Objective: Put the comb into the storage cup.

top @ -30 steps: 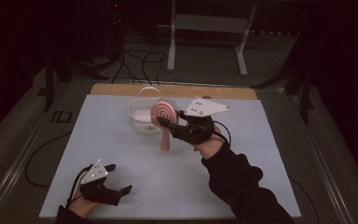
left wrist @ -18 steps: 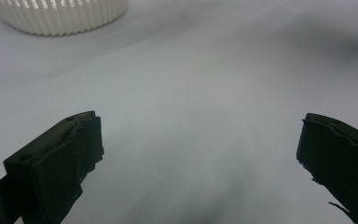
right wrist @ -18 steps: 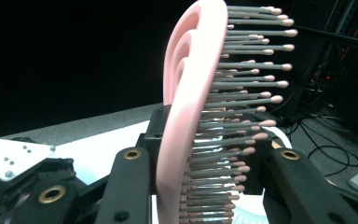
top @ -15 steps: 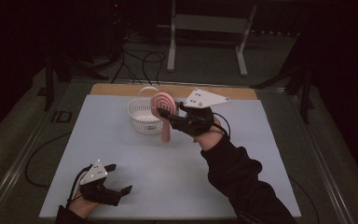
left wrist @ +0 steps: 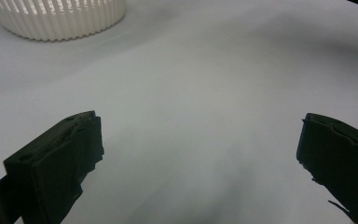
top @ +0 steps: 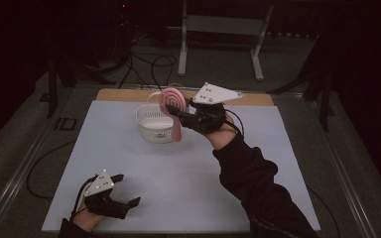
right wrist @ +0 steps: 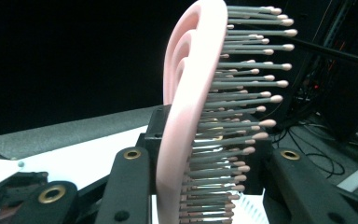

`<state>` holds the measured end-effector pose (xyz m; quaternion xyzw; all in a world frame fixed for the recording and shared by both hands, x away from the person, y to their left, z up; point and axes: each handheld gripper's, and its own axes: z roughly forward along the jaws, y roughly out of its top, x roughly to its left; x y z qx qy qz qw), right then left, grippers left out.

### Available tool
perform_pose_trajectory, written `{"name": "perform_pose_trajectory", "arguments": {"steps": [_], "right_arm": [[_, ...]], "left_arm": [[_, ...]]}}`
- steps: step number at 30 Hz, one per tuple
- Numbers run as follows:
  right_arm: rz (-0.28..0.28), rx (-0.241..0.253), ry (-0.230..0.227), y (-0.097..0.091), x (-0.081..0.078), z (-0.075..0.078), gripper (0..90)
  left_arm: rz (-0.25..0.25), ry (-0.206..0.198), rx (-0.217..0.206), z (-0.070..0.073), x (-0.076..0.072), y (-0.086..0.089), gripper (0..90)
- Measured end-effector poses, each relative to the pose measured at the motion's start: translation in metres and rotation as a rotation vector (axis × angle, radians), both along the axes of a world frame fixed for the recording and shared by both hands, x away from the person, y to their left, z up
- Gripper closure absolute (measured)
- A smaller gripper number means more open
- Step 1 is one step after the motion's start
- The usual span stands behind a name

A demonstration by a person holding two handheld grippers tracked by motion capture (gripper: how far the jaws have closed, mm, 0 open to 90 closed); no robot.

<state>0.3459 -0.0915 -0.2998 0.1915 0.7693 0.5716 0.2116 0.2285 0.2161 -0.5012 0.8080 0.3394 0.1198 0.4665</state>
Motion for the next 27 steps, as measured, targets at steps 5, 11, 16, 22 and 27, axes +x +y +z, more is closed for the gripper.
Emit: {"name": "perform_pose_trajectory", "arguments": {"steps": [5,11,16,22,27], "right_arm": [[-0.003,-0.012,-0.018,0.004,0.008,0.003,63.9],[-0.005,-0.013,-0.034,0.009,0.016,0.008,63.9],[-0.005,-0.021,-0.049,0.016,0.021,0.012,63.9],[-0.001,-0.027,-0.070,0.021,0.028,0.013,63.9],[-0.003,-0.029,-0.075,0.024,0.036,0.012,63.9]], "left_arm": [[-0.005,0.000,-0.003,0.000,0.000,0.000,0.1],[-0.006,0.001,-0.008,0.000,0.000,0.001,0.1],[-0.005,0.000,-0.009,0.000,0.000,0.001,0.1],[-0.008,-0.001,-0.010,0.000,0.000,0.001,0.1],[-0.010,0.000,-0.005,0.000,0.000,0.001,0.1]]}}
